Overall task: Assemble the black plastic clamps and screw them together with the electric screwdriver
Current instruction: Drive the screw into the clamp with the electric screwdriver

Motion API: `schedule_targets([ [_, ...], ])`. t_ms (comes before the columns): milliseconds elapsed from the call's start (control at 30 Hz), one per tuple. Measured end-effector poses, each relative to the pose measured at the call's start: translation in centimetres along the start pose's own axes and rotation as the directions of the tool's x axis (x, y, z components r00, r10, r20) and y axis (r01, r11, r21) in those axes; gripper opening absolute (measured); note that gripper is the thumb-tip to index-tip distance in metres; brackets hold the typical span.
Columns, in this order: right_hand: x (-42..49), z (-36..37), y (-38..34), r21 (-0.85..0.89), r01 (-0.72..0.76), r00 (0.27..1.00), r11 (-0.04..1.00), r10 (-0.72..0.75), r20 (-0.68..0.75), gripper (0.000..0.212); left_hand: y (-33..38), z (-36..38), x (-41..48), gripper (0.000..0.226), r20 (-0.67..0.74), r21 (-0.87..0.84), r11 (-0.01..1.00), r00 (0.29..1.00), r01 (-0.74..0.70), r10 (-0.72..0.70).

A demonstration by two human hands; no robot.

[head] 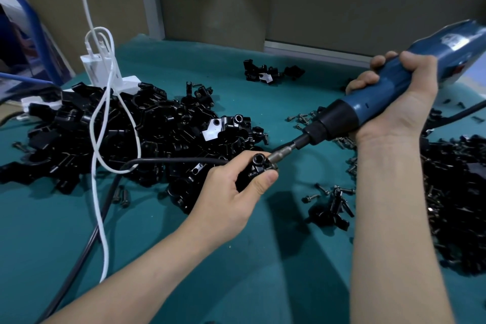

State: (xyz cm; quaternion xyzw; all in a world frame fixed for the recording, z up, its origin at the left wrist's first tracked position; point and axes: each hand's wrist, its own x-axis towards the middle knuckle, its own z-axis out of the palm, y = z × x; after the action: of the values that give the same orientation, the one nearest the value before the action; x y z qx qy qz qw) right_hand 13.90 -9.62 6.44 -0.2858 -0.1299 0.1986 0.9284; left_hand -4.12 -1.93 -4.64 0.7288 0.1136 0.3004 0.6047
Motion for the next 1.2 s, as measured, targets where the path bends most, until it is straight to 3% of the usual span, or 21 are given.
schedule_targets([
  [167, 0.2, -0.4, -0.9, 0.04, 0.012, 1.0, 0.999, -0.012, -0.017, 0.018, 0.2, 0.1, -0.1, 0.026, -0.002, -0.011, 1.0, 1.0, 0.016, -0.016],
  [367, 0.0, -0.1, -0.4, 0.025, -0.004, 1.0, 1.0, 0.004, -0.005, 0.017, 0.4, 0.4, -0.2, 0.015, 0.062, -0.215, 0.971, 0.994, 0.104, -0.093],
  [600, 0.0, 0.0, -0.3, 0.015, -0.022, 1.0, 1.0, 0.022, 0.016, 0.015, 0.2, 0.7, 0.0, 0.021, 0.012, -0.312, 0.946, 0.995, 0.093, -0.094],
  [667, -0.1, 0.1, -0.1, 0.007, -0.033, 0.999, 0.999, 0.033, 0.011, 0.016, 0.1, 0.7, 0.1, 0.022, -0.032, -0.304, 0.949, 0.995, 0.081, -0.096],
  [800, -0.2, 0.5, 0.4, -0.024, -0.048, 0.999, 0.999, 0.049, 0.019, 0.016, -0.3, 0.3, 0.5, 0.03, -0.098, -0.118, 0.99, 0.991, 0.074, -0.086],
  [1033, -0.5, 0.9, 0.9, -0.041, -0.075, 0.996, 0.996, 0.077, 0.045, 0.015, -0.6, 0.1, 0.2, 0.026, -0.011, -0.162, 0.974, 0.986, 0.16, -0.164],
  [1200, -0.5, 1.1, 1.0, -0.087, -0.064, 0.998, 0.994, 0.065, 0.016, 0.016, -0.6, 0.1, 0.2, 0.031, -0.031, -0.048, 0.974, 0.974, 0.223, -0.225],
])
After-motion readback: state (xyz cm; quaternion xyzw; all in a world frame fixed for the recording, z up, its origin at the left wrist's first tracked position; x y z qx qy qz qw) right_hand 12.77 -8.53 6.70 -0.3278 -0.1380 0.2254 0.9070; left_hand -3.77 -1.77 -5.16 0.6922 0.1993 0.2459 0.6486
